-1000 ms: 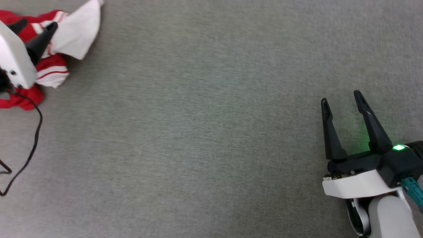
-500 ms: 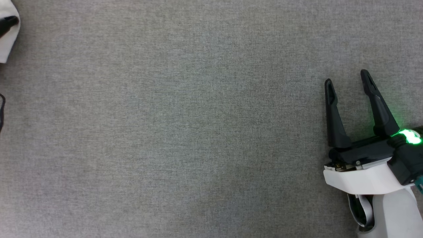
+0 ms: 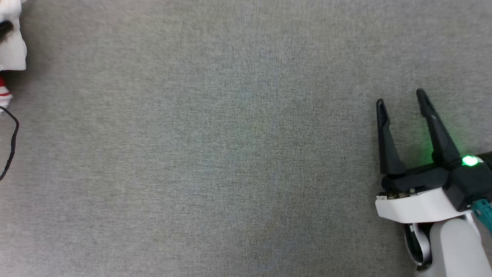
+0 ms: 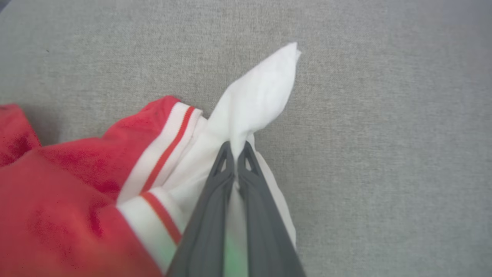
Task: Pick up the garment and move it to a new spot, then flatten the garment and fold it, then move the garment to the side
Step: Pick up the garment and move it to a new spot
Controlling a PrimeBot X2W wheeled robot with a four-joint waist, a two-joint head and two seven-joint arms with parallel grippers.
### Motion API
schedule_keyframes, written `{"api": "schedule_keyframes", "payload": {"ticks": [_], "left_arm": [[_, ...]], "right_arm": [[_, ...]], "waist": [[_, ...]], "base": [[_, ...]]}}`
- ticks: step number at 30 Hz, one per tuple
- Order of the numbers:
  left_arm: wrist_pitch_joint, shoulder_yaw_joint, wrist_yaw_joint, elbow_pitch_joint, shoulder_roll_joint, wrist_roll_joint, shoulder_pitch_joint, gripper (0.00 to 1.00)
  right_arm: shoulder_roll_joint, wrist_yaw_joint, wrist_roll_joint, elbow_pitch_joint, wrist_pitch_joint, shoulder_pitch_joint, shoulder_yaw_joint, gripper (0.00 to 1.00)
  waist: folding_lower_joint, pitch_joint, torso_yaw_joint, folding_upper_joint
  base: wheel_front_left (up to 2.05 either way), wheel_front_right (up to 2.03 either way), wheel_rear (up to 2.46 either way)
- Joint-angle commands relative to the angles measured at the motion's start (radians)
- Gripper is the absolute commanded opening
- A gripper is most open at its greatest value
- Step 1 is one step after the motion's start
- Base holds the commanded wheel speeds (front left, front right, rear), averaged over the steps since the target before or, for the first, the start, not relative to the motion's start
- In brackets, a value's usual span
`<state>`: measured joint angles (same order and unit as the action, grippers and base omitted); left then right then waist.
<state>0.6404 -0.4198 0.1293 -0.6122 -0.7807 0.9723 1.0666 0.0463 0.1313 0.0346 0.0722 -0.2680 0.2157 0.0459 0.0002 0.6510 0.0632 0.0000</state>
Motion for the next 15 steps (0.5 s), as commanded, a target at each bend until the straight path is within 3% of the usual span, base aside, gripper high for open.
{"api": "schedule_keyframes", "payload": {"ticks": [1,15], "left_arm": [[-0.026,-0.003,0.001,-0.002,-0.006,0.004,-0.005,0.0],[-0.398,-0.085,0.0,0.163,-0.114,-0.022,-0.024,0.0]], "right_arm": [[0.007,-0.001,-0.007,-0.027,0.005,-0.032,0.002,1.0],[0.005,-0.001,-0.051,-0.107,0.003,-0.103,0.016,1.0]], "waist": [[-0.0002,-0.052,0.006,0.0],[-0.0002,-0.355,0.017,0.0]], "base": [[0.0,0.0,0.0],[0.0,0.0,0.0]]}}
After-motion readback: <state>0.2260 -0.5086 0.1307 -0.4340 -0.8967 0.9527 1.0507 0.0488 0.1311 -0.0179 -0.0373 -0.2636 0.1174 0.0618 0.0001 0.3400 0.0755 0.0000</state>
